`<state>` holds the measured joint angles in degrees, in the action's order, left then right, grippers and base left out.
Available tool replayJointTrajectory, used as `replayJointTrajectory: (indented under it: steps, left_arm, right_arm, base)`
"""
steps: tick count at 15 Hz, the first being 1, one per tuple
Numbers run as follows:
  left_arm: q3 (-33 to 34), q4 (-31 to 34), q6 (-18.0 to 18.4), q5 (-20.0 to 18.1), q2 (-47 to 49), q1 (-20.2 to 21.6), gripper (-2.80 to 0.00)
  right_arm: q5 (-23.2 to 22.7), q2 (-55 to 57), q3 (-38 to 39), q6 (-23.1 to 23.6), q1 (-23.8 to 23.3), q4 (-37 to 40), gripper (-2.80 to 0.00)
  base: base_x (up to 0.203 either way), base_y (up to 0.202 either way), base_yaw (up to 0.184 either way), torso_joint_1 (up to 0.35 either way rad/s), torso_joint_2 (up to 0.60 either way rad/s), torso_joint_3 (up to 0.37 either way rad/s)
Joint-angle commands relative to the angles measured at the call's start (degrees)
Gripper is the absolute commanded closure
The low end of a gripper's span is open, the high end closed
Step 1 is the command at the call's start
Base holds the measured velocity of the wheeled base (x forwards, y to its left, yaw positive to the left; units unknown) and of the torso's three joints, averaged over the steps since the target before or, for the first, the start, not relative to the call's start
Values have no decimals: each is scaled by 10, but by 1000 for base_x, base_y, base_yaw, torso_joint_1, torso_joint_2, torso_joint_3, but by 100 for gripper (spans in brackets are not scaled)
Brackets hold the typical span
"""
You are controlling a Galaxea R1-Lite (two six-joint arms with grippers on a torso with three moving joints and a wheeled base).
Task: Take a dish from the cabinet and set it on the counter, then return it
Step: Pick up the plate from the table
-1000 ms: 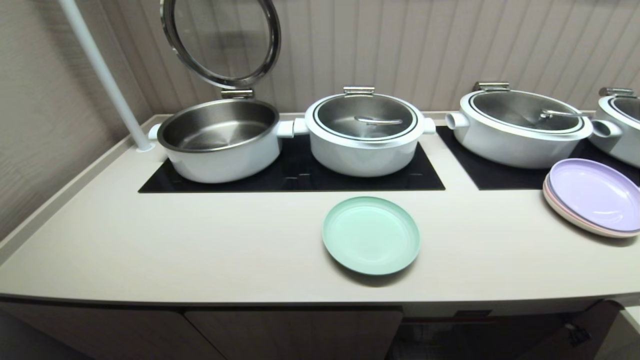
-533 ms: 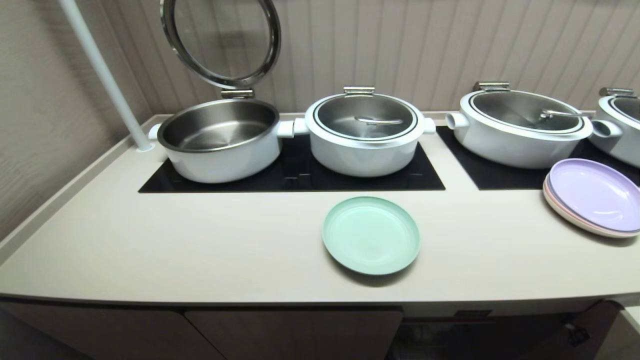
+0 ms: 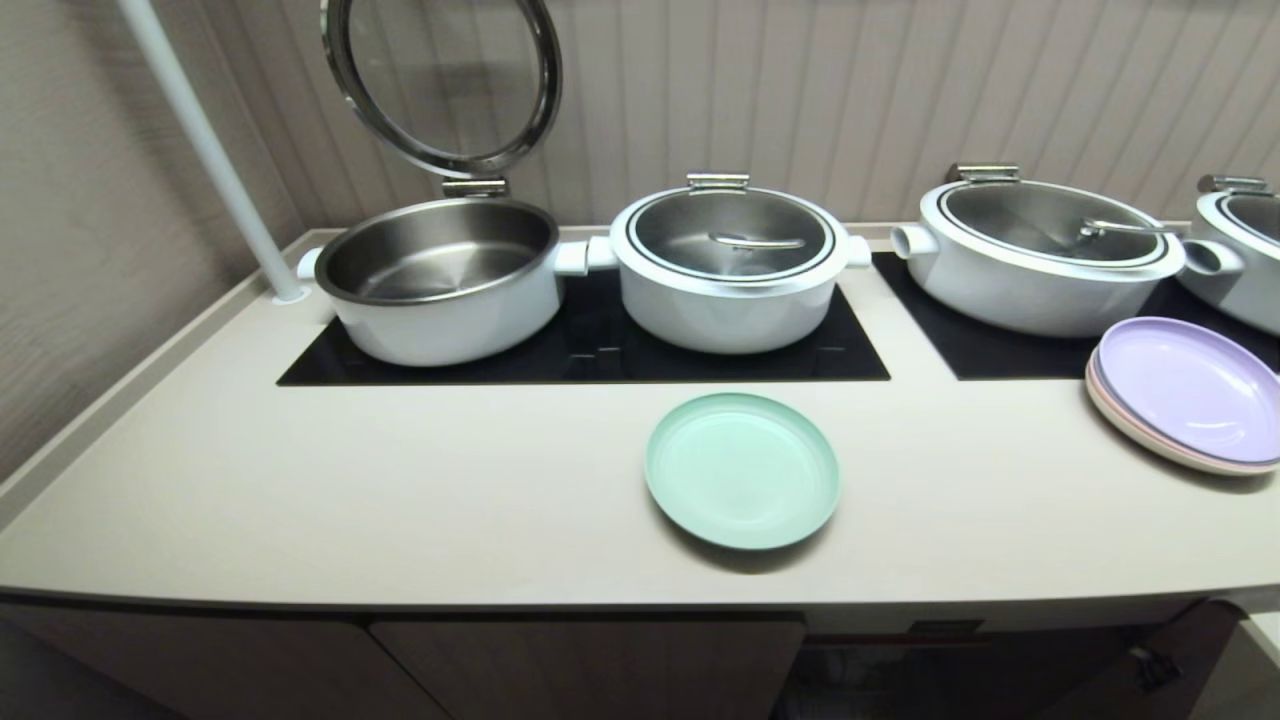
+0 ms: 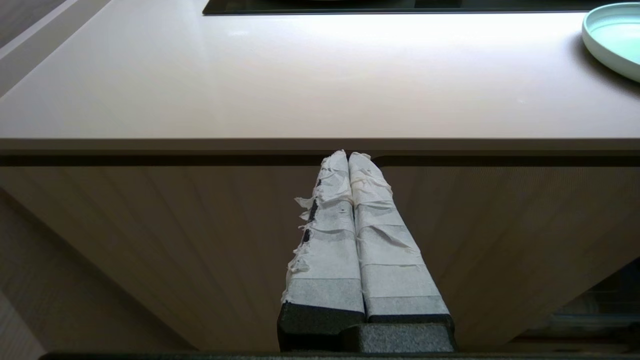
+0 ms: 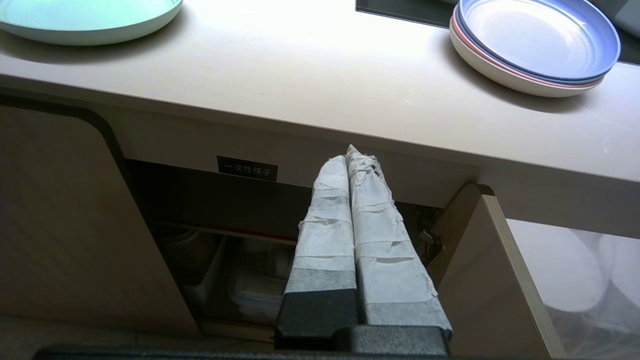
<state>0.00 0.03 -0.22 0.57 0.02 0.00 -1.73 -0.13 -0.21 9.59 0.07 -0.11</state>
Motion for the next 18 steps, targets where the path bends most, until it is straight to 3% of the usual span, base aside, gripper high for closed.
replayJointTrajectory:
  steps: [1,12,18]
  left_arm:
    - [0,1,0,0,0,0,0]
    - [0,1,-1,0,0,0,0]
    - [0,1,0,0,0,0,0]
  right_arm:
    - [0,1,0,1,0,-1,0]
    - [0,1,0,1,0,-1,0]
    - [0,1,0,2,0,-2,0]
  base:
    - [0,0,0,0,0,0]
    - [-2,8,-3,-1,0,0]
    - [0,177,-3,1,4,3]
